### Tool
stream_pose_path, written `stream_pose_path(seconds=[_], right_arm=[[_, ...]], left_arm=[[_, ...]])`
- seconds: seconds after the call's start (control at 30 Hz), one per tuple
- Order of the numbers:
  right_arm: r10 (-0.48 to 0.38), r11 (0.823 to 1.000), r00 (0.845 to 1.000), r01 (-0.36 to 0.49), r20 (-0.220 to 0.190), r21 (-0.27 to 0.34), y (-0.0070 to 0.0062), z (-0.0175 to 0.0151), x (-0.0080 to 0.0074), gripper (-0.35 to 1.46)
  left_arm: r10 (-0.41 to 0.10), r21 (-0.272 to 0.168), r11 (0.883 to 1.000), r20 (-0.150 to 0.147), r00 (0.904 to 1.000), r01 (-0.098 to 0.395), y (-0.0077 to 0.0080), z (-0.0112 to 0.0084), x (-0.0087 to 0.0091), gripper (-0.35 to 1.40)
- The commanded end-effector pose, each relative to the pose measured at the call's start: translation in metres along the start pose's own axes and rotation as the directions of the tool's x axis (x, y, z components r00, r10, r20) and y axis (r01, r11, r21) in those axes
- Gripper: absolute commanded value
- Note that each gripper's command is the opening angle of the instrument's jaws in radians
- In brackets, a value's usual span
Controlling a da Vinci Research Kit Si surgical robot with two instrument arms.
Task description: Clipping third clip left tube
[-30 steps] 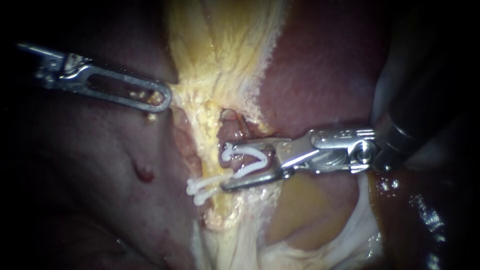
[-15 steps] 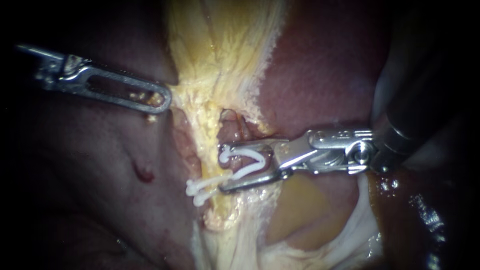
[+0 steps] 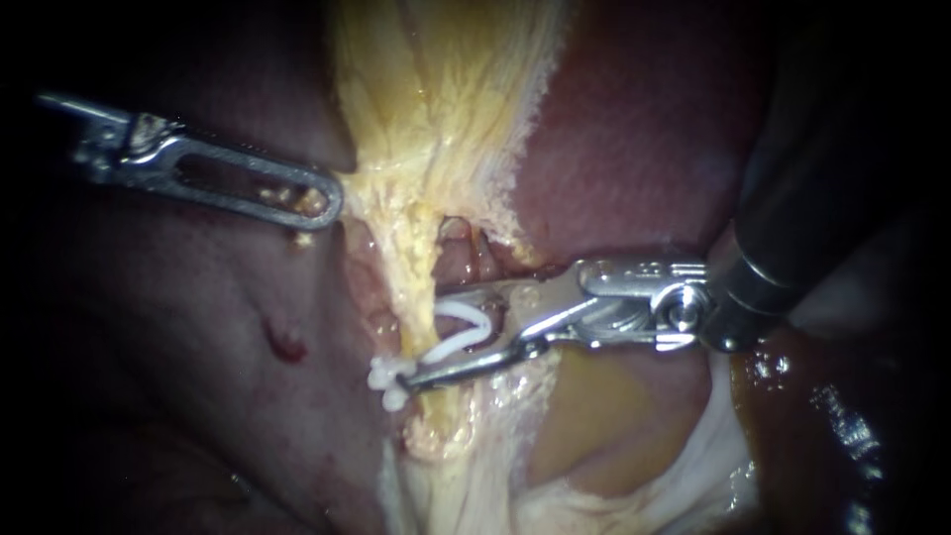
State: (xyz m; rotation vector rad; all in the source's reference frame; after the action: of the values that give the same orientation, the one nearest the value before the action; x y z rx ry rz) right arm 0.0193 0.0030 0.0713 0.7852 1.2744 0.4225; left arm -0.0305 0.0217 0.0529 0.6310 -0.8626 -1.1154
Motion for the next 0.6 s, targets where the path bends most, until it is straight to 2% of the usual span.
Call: stream_pose_path(seconds=[0.03,0.47,0.6], right_arm=[[0.0,1.0,1.0,0.0,-0.003,0.008,0.0,0.0002,0.0001,0.5],[0.046,0.995,0.996,-0.039,-0.071,0.093,0.0005,0.0024,0.0008,0.5],[0.053,0.994,0.995,-0.044,-0.087,0.099,0.0007,0.003,0.0009,0.5]], left_arm=[[0.0,0.0,1.0,0.0,1.0,0.0,0.0,0.0,0.0,-0.35],[0.001,0.001,1.0,0.0,1.0,-0.001,0.0,0.0004,0.0001,-0.35],[0.001,0.001,1.0,0.0,1.0,-0.001,0.0001,0.0005,0.0001,-0.35]])
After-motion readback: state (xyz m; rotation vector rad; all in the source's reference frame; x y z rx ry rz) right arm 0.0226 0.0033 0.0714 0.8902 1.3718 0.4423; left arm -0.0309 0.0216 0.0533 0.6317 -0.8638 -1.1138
